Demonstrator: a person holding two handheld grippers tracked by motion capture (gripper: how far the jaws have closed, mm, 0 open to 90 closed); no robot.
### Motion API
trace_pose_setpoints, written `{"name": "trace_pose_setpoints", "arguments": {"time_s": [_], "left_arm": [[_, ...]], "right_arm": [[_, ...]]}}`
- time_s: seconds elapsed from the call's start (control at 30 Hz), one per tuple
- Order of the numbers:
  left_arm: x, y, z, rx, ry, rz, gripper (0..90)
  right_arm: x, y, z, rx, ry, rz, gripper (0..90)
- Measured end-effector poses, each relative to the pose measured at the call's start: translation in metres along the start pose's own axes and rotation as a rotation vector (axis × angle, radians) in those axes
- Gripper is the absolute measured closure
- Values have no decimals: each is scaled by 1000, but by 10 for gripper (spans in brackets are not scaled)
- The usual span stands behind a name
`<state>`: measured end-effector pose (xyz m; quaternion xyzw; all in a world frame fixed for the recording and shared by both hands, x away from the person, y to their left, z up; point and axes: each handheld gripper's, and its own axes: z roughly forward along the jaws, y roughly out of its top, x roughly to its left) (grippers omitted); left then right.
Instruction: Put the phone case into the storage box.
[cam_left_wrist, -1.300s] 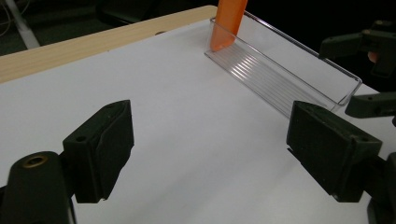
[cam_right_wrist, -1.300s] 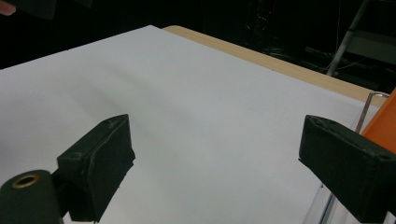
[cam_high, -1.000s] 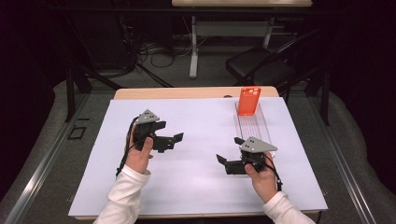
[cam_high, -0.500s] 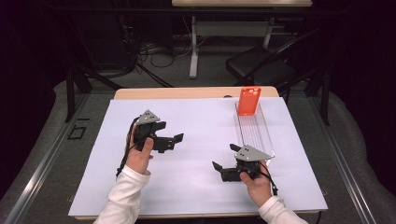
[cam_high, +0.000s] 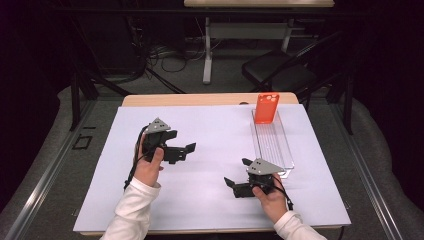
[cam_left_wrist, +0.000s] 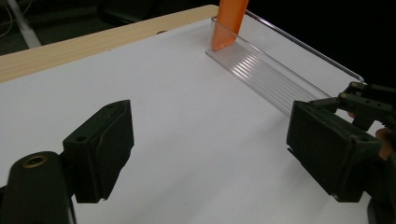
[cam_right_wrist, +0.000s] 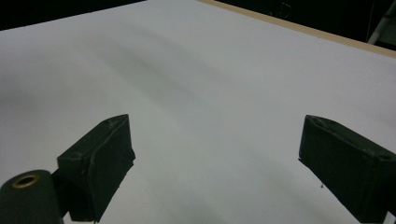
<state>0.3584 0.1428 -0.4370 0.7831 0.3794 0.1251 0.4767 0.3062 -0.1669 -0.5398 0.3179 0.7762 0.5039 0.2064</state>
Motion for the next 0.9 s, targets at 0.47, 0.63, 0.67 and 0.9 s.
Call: {"name": "trace_pose_setpoints", "arguments": {"time_s": [0.47,0.63,0.67,0.9], "left_arm": [[0,-1,2,8,1,-1,152],[0,-1,2,9,2,-2,152],[1,-1,2,10,2,-1,152],[2,-2,3,14,6,-5,152]], "right_arm": [[2,1,1,6,6,-7,92],[2,0,1,14,8,4,92],[2,0,1,15,8,4,93],[2,4,-1,8,16,-8,92]]}}
